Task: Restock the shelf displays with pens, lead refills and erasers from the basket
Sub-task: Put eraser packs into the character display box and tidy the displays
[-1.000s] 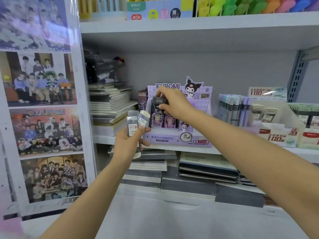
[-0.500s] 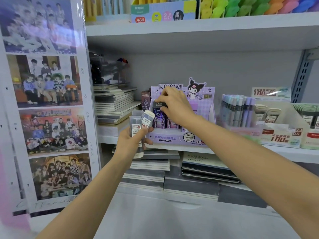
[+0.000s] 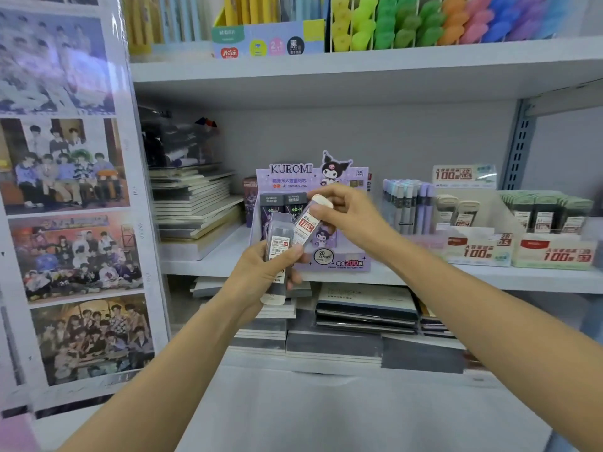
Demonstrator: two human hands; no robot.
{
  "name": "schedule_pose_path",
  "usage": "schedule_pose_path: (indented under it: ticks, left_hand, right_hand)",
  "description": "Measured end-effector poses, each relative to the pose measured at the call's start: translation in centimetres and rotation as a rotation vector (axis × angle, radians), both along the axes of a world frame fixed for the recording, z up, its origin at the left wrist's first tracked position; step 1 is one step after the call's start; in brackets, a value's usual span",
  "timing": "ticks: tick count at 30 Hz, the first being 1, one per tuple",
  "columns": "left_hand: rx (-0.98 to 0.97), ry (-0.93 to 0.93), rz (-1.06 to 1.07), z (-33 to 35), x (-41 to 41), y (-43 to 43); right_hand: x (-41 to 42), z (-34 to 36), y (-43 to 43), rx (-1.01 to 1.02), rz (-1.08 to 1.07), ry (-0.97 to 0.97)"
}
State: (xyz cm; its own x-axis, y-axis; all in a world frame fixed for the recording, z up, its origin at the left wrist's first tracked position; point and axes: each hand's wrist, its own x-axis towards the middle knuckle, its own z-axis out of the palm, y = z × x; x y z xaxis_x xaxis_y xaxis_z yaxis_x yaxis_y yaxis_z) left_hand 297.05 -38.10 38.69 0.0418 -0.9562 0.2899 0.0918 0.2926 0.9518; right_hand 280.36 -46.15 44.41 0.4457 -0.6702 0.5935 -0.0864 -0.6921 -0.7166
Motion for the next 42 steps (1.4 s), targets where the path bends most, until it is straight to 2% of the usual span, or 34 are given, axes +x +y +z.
schedule_pose_path:
  ticks: [5,10,14,18,20,26,30,32,38,42]
  left_hand:
    - [0.079,-0.276,-0.033,-0.2,-1.3,-0.2]
    - [0.113,-0.422,-0.116,-0.5,-3.4,-0.5]
    - [0.173,-0.424,-0.258,-0.6,-5.9,-0.5]
    - [0.212,-0.439,-0.413,-0.9,-6.7,-0.5]
    - [0.214,-0.428,-0.417,-1.1,-6.8,-0.7]
    - [0.149,-0.450,-0.176,-1.5,-7.4,-1.1]
    - [0.083,-0.559,-0.096,-1.7,-8.7,-1.0]
    - [0.068,-0.598,-0.094,-1.7,-9.4,-1.1]
    - [0.131,-0.513,-0.195,-2.0,-10.1,-1.5]
    - [0.165,-0.396,-0.261,-2.7,-10.1,-1.6]
  right_hand:
    - [-4.9,1.0,-0.6,-0.088,-0.062,0.005]
    - [-8.5,0.4,0.0,-0.029,0.069,0.383]
    - [-9.4,-1.7,0.6,0.037,0.093,0.436]
    - [-11.4,-2.9,0.6,-0.010,0.072,0.516]
    - [-12.3,-3.5,0.6,-0.041,0.031,0.494]
    - [-14.8,-3.9,1.1,0.001,-0.016,0.234]
    - [-15.5,-4.2,1.4,-0.030,-0.002,0.352]
    - [-15.3,-4.7,1.4,-0.051,-0.001,0.342]
    - [-15.6,-6.5,1.2,0.054,0.047,0.307]
    - [-16.1,-7.1,1.0,0.026,-0.049,0.357]
